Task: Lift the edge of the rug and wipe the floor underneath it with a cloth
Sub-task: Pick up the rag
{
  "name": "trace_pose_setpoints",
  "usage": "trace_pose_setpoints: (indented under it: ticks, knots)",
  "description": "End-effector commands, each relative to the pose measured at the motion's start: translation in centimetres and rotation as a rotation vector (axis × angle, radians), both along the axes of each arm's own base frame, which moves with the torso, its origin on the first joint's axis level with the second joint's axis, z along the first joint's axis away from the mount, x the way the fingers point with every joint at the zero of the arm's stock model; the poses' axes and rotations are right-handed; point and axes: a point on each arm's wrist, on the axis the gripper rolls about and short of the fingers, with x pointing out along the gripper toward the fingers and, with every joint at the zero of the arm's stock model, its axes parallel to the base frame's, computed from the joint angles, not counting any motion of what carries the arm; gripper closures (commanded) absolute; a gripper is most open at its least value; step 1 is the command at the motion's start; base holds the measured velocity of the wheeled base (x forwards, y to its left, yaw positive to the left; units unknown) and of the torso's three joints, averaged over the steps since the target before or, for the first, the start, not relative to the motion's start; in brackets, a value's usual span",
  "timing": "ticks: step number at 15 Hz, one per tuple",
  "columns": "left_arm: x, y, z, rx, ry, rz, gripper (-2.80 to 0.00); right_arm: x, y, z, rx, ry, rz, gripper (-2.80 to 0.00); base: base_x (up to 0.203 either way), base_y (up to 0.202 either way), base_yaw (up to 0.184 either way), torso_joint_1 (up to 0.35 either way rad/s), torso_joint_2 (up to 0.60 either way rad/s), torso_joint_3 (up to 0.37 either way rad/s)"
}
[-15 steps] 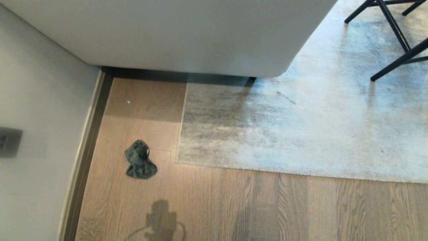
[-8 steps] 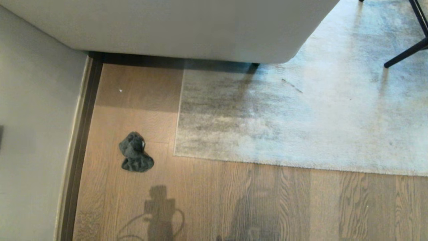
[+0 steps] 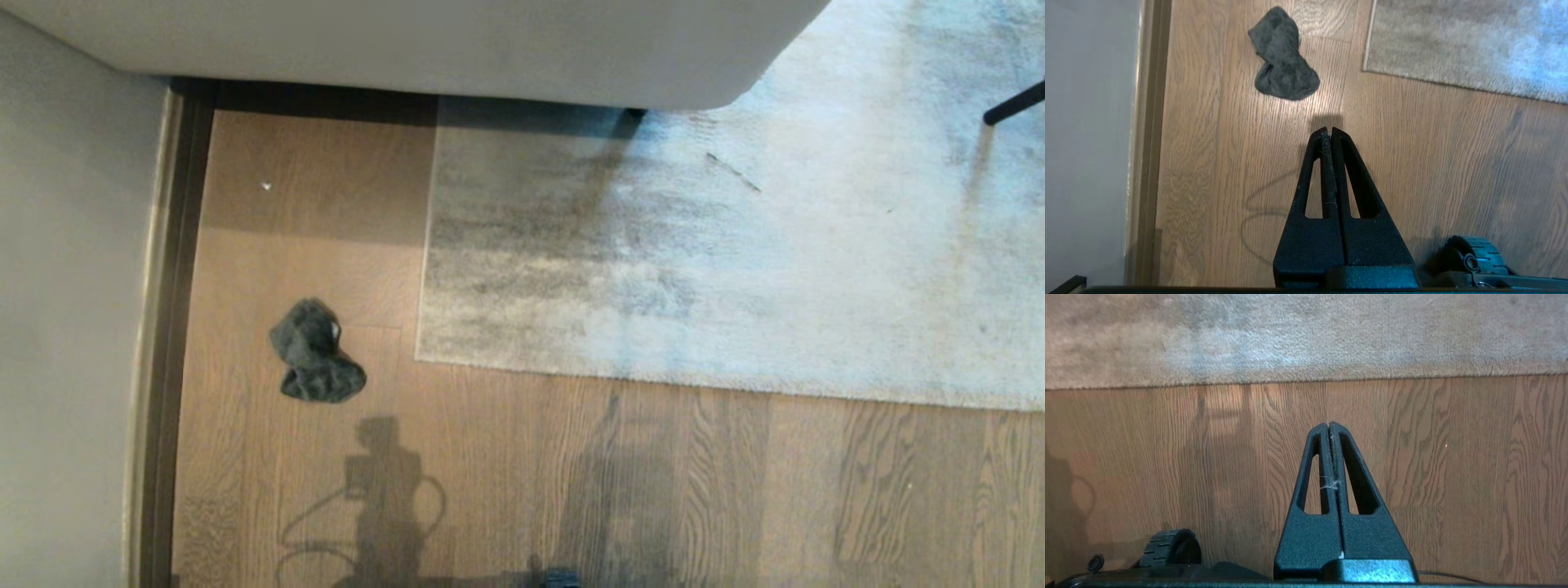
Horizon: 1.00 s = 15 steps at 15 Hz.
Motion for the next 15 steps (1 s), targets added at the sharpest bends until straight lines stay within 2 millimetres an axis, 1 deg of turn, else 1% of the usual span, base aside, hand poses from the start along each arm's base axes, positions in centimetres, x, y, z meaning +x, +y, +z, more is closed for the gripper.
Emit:
trace_pose_setpoints:
  ticks: [1,15]
  knots:
    - [0.00,0.00,0.00,-0.002,0.000,0.001,0.00,-0.01,0.00,0.02,0.001,-0.001,0.000,0.00,0.000,0.000,0.000,0.006,0.00,-0.190]
    - [0.00,0.00,-0.03,-0.003,0.003,0.001,0.00,0.00,0.00,0.00,0.001,0.000,0.000,0.00,0.000,0.000,0.000,0.003,0.00,-0.197]
